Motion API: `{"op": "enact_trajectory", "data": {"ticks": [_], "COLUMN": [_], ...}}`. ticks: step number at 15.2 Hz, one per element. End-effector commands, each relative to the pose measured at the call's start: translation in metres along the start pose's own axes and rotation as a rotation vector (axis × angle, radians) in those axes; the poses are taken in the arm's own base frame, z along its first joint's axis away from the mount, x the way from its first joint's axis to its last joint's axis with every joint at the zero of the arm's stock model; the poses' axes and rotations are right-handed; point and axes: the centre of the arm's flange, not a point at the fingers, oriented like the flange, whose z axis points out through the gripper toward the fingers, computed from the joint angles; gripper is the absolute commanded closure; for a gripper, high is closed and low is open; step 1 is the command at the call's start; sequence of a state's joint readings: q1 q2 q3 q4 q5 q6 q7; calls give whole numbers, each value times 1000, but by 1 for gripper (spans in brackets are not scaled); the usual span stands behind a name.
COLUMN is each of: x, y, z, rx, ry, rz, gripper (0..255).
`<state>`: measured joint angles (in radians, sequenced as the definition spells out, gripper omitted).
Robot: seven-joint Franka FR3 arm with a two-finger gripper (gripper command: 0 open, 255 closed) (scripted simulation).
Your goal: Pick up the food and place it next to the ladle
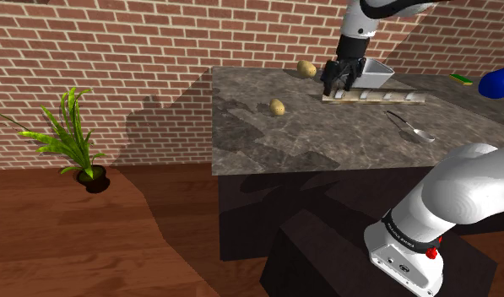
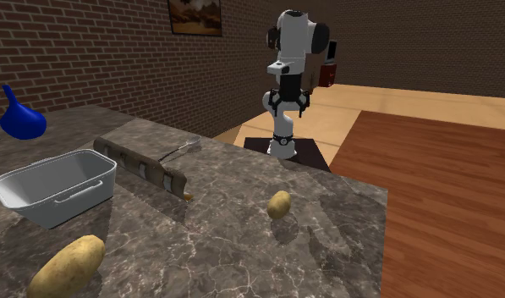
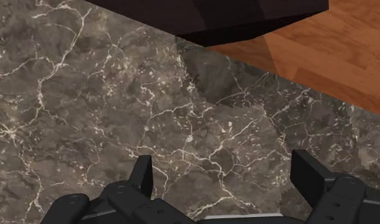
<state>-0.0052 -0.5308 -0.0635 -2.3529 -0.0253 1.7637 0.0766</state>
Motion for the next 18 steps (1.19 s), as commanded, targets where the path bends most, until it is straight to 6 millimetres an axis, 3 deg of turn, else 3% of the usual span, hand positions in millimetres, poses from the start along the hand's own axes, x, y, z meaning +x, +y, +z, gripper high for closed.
{"op": "enact_trajectory", "data": {"ticks": [1,18], "x": [23,205], "y": [-5,-10], "z": [14,130], "rx": [-2,-26], "ry": [10,75], "rz": [15,141], "gripper": [0,0]}}
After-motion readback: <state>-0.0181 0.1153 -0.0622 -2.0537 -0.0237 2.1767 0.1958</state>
